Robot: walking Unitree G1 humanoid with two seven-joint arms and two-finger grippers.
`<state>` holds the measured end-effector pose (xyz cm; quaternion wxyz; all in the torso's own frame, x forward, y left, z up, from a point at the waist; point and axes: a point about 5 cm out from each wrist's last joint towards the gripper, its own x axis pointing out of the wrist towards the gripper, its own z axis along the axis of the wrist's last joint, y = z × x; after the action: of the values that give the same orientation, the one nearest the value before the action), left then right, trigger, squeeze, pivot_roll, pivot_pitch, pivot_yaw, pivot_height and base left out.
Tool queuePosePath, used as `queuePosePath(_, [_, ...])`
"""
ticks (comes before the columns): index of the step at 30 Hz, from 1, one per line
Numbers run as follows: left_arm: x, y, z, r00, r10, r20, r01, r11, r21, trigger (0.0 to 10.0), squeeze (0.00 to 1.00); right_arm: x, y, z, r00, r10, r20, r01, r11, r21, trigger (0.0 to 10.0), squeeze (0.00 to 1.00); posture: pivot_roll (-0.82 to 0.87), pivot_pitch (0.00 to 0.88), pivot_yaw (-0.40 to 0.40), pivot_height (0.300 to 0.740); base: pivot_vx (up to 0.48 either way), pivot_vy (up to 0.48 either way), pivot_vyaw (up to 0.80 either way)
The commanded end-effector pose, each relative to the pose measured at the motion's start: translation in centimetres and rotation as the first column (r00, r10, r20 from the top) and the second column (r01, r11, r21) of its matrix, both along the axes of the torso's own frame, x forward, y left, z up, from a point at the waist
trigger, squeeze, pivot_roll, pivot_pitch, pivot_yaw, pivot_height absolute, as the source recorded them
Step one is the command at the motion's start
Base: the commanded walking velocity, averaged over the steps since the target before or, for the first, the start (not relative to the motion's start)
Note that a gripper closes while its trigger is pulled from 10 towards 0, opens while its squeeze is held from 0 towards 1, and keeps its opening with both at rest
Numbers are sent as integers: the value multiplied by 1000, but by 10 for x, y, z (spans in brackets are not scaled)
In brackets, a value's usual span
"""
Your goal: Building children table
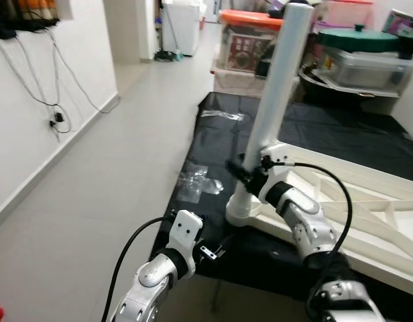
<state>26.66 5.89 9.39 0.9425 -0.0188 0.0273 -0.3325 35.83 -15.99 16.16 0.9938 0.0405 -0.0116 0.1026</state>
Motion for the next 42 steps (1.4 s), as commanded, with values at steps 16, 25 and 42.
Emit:
queuePosePath(16, [7, -4, 0, 1000, -5, 15, 5, 1000, 9, 10000, 0, -24, -4, -5, 786, -616, -55, 617, 775, 139, 10000, 259, 104, 0, -87, 740, 0, 0, 0])
queuePosePath(25, [10, -5, -1, 1000, -12, 17, 12, 1000, 12, 10000, 0, -12, -26, 5, 934, -353, 61, 337, 924, 180, 10000, 0, 97, 0, -87, 740, 0, 0, 0])
queuePosePath(42, [12, -9, -2, 1000, -21, 22, 21, 1000, 19, 10000, 0, -7, -8, 12, 767, 642, -23, -638, 766, 79, 10000, 0, 138, 0, -120, 740, 0, 0, 0])
